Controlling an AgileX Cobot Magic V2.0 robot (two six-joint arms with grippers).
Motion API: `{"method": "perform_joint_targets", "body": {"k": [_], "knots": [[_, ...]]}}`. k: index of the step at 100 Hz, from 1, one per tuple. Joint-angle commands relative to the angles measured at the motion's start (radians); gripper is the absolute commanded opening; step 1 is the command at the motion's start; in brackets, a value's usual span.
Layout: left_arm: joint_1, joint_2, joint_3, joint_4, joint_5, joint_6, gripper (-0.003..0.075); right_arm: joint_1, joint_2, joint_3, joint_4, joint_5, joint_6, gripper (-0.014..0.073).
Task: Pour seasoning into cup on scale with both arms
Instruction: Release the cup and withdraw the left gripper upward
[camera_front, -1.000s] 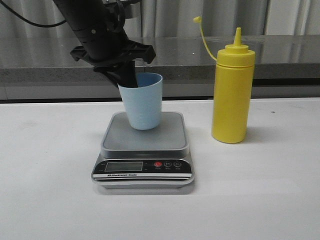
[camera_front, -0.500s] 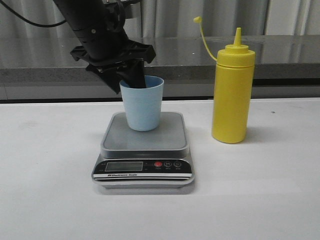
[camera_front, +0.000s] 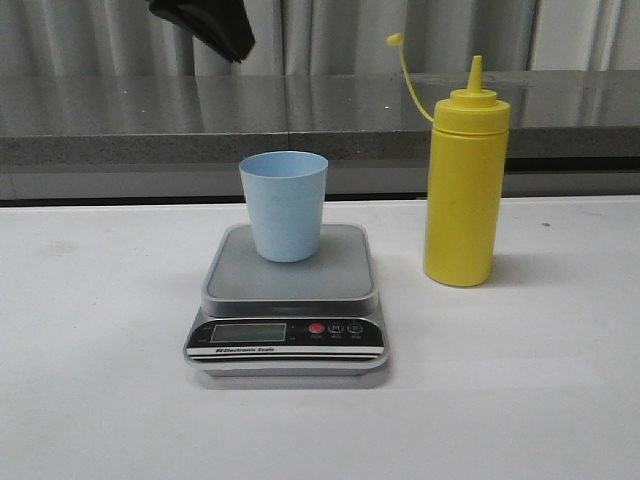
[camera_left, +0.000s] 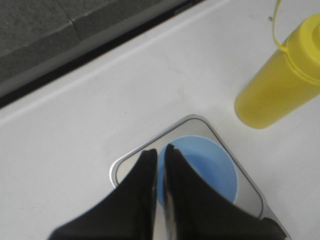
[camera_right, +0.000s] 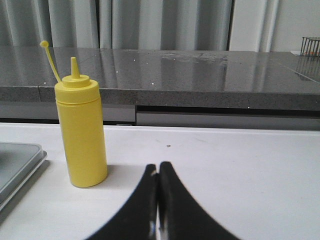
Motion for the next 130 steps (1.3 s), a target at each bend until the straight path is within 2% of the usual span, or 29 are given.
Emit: {"method": "perform_joint_targets", "body": {"k": [1,26,61,87,130], "knots": [[0.017,-0.107,0.017,-0.023,-0.084,-0.012,-0.002,-0.005,-0.018,-0.019,-0.009,-0.079,0.001,-0.0069],[0.098,-0.298,0.24,-0.033,-0.191,-0.012,-0.002,-0.005,-0.018,-0.019,-0.009,-0.079,0.001,-0.0069],[0.215,-0.584,0.535,-0.033,-0.27,-0.012,-0.002,-0.005,-0.018,-0.019,-0.009,-0.079,0.001,-0.0069],[0.227,-0.809,0.726,-0.035,-0.35,-0.012,-0.002,-0.005,-0.018,-0.019,-0.009,-0.079,0.001,-0.0069],[0.227,-1.169,0.98,-0.035,-0.351,-0.012,-0.002,-0.005,-0.018,-0.02,-0.011,-0.125,0.001,-0.0069]]}}
